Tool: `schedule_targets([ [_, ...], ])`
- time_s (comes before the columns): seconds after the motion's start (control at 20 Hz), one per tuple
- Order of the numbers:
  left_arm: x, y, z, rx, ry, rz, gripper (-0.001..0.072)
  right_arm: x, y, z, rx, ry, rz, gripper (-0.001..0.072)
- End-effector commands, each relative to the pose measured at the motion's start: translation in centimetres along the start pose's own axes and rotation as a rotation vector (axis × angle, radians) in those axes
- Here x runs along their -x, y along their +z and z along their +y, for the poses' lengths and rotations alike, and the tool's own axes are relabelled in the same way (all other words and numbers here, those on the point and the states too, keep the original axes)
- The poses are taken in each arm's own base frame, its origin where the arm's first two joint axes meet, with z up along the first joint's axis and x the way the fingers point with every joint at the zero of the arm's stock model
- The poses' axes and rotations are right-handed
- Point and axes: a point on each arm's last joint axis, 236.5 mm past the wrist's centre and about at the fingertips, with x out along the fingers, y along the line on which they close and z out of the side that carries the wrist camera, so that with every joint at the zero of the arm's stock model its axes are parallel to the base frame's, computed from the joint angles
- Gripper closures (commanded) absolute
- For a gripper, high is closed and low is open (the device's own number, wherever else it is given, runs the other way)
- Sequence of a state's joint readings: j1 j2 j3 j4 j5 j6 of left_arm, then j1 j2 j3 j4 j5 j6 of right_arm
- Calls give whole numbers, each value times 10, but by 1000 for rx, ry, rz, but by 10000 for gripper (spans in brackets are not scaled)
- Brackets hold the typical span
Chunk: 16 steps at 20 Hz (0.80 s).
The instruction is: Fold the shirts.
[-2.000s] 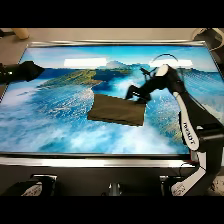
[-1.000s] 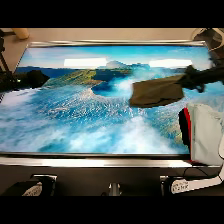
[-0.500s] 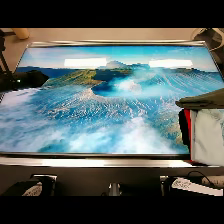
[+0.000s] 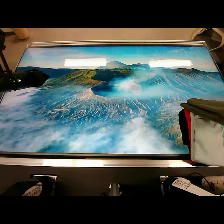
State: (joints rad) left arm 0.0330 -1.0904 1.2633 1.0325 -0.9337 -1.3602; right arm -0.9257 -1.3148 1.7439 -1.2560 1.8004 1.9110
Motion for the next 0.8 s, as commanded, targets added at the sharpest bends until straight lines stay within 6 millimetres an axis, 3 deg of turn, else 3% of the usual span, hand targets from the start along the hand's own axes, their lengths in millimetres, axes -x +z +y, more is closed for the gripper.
schedule_targets([
  [0.0,-1,0,-3,-9,-5,-4,683,-9,-30,-80,-75,-293,52,692],
  [0.1,-1,0,-5,-10,-8,-3,683,-34,-61,-111,-98,-385,163,692],
  [0.2,-2,0,-6,-12,-10,-2,684,-60,-85,-127,-87,-413,267,692],
  [0.35,-3,-1,-10,-16,-17,2,683,-83,-95,-154,-60,-485,308,665],
  [0.4,-3,-2,-12,-19,-20,3,684,-89,-89,-156,-50,-486,278,440],
  [0.45,-3,-2,-12,-19,-22,4,683,-92,-77,-154,-10,-469,236,109],
  [0.5,-3,-2,-13,-21,-23,4,683,-91,-65,-151,54,-452,200,13],
  [0.55,-2,-1,-14,-23,-24,1,684,-82,-45,-143,115,-435,132,14],
  [0.65,5,10,-16,-83,-15,-17,686,-43,24,-101,237,-357,-152,15],
  [0.7,9,21,-11,-141,34,-25,687,-11,60,-64,320,-306,-337,16],
  [0.75,13,35,6,-188,146,-27,688,28,87,-12,434,-241,-527,22],
])
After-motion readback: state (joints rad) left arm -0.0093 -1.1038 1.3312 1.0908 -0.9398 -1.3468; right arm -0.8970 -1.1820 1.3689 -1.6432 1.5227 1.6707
